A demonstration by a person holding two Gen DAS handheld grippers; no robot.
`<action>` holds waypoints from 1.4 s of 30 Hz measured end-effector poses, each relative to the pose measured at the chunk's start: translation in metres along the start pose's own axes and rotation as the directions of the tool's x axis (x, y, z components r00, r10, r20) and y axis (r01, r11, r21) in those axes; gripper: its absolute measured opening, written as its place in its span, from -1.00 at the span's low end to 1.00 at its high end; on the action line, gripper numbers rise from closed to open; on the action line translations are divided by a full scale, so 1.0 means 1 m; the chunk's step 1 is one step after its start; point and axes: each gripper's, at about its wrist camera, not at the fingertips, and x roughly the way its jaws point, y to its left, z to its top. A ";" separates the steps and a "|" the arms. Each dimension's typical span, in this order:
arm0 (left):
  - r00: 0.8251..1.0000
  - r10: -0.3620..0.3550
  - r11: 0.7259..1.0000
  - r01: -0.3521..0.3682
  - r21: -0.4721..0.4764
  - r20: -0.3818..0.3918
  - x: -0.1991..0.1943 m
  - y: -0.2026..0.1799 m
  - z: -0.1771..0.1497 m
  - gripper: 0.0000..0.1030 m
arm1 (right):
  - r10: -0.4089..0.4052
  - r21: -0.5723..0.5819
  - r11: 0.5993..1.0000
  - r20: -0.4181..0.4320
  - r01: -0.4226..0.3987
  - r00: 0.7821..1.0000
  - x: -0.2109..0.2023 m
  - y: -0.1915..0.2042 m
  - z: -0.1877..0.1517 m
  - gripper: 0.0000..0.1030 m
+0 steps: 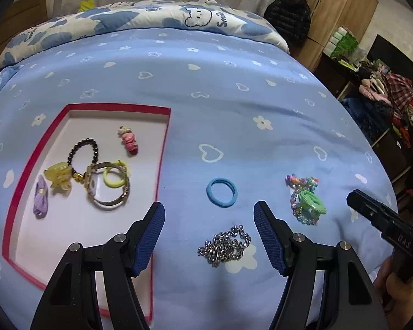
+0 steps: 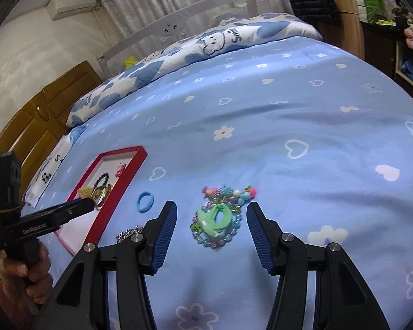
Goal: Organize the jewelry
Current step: 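Move both open grippers back over the remaining jewelry on the bed, then grasp the blue hair tie with the left gripper while the right gripper grasps the green hair tie, then carry both hair ties into the tray and open both grippers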
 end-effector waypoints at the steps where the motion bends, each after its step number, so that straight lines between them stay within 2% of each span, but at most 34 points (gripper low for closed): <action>1: 1.000 0.003 1.000 -0.003 0.004 -0.007 0.005 -0.001 0.002 0.29 | 0.004 -0.008 1.000 -0.007 -0.004 1.000 0.003 0.001 -0.001 0.05; 14: 0.996 0.037 0.997 -0.031 0.067 -0.087 0.063 -0.017 0.016 0.27 | 0.021 -0.059 0.998 -0.109 -0.028 0.994 0.036 0.009 -0.009 0.03; 19: 0.990 0.059 0.995 -0.048 0.089 -0.127 0.090 -0.021 0.022 0.25 | -0.004 -0.092 0.996 -0.143 -0.009 0.990 0.051 0.012 -0.011 -0.12; 21: 0.987 0.059 0.994 -0.044 0.101 -0.149 0.101 -0.024 0.023 0.05 | -0.019 -0.096 0.995 -0.155 0.004 0.988 0.056 0.010 -0.012 -0.22; 22: 0.986 0.060 0.993 -0.043 0.106 -0.155 0.105 -0.024 0.023 -0.02 | -0.030 -0.098 0.995 -0.164 0.014 0.986 0.059 0.008 -0.013 -0.35; 24: 0.985 0.068 0.991 -0.047 0.127 -0.159 0.113 -0.027 0.022 -0.34 | -0.049 -0.104 0.994 -0.173 0.031 0.984 0.062 0.006 -0.015 -0.50; 25: 0.985 0.062 0.990 -0.041 0.132 -0.158 0.114 -0.028 0.023 -0.43 | -0.056 -0.108 0.993 -0.174 0.038 0.983 0.063 0.005 -0.015 -0.60; 27: 0.986 0.046 0.991 -0.025 0.130 -0.158 0.116 -0.028 0.023 -0.79 | -0.060 -0.112 0.993 -0.171 0.041 0.983 0.063 0.004 -0.015 -0.73; 29: 0.987 0.017 0.993 0.003 0.121 -0.159 0.116 -0.027 0.024 -0.92 | -0.059 -0.110 0.993 -0.165 0.041 0.984 0.061 0.004 -0.014 -0.76; 34: 0.991 -0.023 0.994 0.037 0.101 -0.132 0.101 -0.024 0.022 -0.96 | -0.032 -0.091 0.996 -0.137 0.020 0.990 0.051 0.006 -0.009 -0.79; 42: 0.996 -0.073 0.996 0.075 0.043 -0.060 0.050 -0.008 0.015 -0.96 | 0.025 -0.071 0.997 -0.095 -0.032 0.995 0.035 0.015 0.002 -0.79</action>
